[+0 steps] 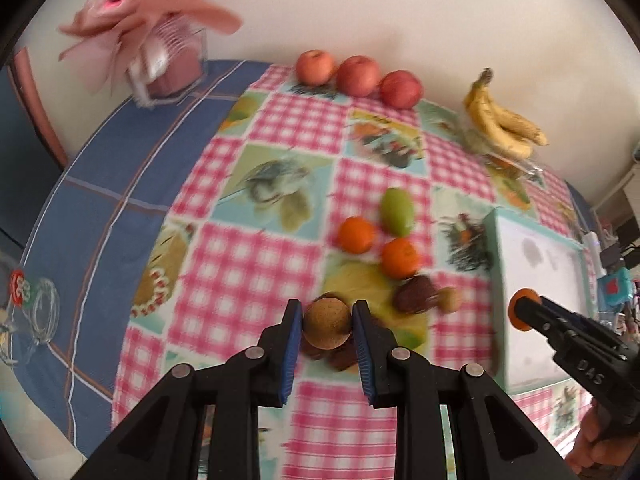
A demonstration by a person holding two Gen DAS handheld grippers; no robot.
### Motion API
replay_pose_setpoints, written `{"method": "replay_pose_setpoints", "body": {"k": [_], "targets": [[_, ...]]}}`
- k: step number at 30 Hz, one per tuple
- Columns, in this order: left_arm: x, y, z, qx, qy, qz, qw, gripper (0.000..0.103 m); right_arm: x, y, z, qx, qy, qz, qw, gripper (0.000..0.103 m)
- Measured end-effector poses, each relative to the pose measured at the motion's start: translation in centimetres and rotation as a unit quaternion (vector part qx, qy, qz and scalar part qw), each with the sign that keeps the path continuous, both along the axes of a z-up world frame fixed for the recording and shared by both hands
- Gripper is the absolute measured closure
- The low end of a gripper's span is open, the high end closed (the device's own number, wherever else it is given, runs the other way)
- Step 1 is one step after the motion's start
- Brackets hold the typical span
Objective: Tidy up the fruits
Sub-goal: 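Carry the orange into the white tray and open the right gripper while the left carries the brown fruit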
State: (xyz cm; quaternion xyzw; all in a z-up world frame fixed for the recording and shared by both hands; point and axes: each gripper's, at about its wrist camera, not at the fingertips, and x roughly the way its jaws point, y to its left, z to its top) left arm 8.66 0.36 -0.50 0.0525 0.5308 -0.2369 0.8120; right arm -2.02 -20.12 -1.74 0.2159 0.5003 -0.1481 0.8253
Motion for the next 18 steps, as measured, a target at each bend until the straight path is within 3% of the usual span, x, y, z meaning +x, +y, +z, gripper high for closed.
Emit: {"method": "replay_pose_setpoints", "body": {"k": [10,18], "targets": [[-2.3,-7.2,3.3,-0.006,-0.019,-0.046,0.9987,0.076,-5.0,-8.5,1.5,-0.045,0.005,-0.126,0.991,0.068],[-4.3,-12.1,3.6,-0.018,-0.003,-0.077,0.9969,0.076,-8.7,-13.5,2.1,-0.061,0.011,-0.196,0.979,0.068]]}}
